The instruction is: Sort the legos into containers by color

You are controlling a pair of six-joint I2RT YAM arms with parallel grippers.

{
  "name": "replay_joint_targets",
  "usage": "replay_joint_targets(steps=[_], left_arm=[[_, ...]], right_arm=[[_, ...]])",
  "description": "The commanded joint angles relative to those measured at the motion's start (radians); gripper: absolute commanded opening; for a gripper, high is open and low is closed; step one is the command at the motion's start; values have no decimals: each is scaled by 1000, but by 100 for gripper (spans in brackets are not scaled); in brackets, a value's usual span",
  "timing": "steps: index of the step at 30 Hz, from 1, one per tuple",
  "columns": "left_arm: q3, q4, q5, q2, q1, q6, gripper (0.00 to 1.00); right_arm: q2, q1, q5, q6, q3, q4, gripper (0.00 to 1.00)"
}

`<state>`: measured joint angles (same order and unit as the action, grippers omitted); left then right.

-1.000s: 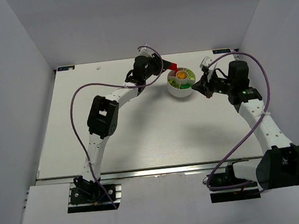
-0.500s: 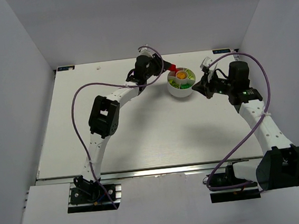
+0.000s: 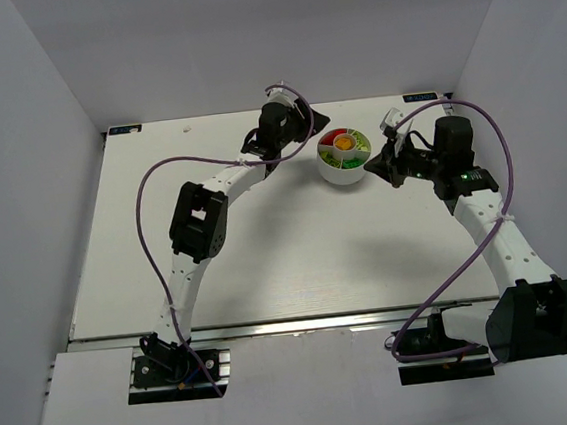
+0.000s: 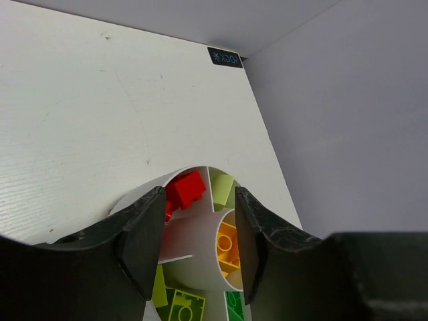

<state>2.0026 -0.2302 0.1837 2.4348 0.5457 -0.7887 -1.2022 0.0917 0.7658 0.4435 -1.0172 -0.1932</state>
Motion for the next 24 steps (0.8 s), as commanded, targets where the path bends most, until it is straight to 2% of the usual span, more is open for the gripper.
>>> replay_joint_targets(steps=[1,3,4,5,6,7,9,11,12,13,16,18,19,24], left_arm=[[22,20,-27,-85,3,37,55],[10,38,-41,-135,2,74,50],[-5,49,-52,-160,-4,86,45],[-60,48,-50,-186,-10,94,38],[-102,42,-46,-256,-18,106,19],[-152,22,-29,-298,-38,112,11],[-334,3,-13,-441,-58,124,6],[-471,-14,-6,-547,-90,140,14],[-601,-14,-18,-656,-99,157,22],[-663,-2,-54,-712,-108,183,44],[-873,20,-122,-917,-110,210,77],[-976,43,-139,-1000,-112,210,89],[-999,55,-138,-1064,-110,209,98],[-1080,140,-144,-1212,-110,200,98]], right_arm=[[20,-6,18,-15,-23,-9,1],[21,-6,6,-15,-29,-12,21],[23,-6,1,-14,-30,-15,46],[21,-6,-16,-15,-32,-14,62],[21,-6,-23,-20,-34,-14,84],[21,-6,-29,-22,-35,-14,89],[20,-6,-51,-44,-37,-9,89],[16,-6,-63,-60,-40,-12,89],[15,-6,-74,-74,-43,-9,89],[12,-6,-101,-104,-44,-5,89],[4,-7,-146,-135,-46,4,90],[-3,-9,-160,-160,-41,27,89],[-13,-9,-174,-185,-47,28,89],[-43,-12,-177,-218,-95,-20,89]])
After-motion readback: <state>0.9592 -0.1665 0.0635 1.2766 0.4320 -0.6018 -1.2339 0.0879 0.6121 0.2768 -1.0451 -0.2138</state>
